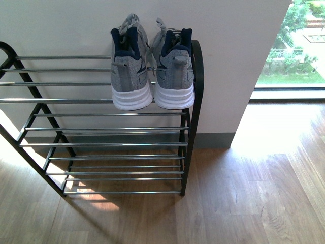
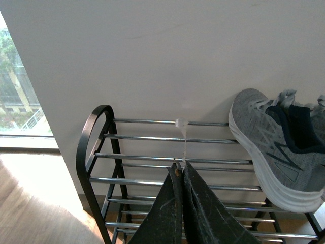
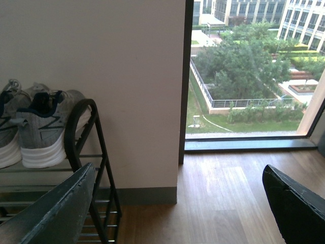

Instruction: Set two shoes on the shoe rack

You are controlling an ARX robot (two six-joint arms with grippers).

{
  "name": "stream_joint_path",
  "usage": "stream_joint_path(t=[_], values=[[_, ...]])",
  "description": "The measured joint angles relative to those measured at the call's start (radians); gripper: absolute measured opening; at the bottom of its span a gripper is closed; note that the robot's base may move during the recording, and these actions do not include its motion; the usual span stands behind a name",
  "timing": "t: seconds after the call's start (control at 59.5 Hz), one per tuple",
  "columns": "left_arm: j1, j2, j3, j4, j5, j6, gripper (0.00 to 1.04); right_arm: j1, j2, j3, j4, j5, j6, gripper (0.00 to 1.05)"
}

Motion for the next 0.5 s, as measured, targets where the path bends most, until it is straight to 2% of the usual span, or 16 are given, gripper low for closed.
stream_joint_path(t=[0.134, 0.504], values=[[0.040, -0.070, -0.081, 0.016, 0.014, 0.000, 0.01, 0.000, 0.000, 0.000, 0.000, 0.000, 0.000, 0.96], [0.040, -0.437, -0.156, -0.282, 0.019, 0.000, 0.01, 0.000, 0.000, 0.000, 0.000, 0.000, 0.000, 0.96]])
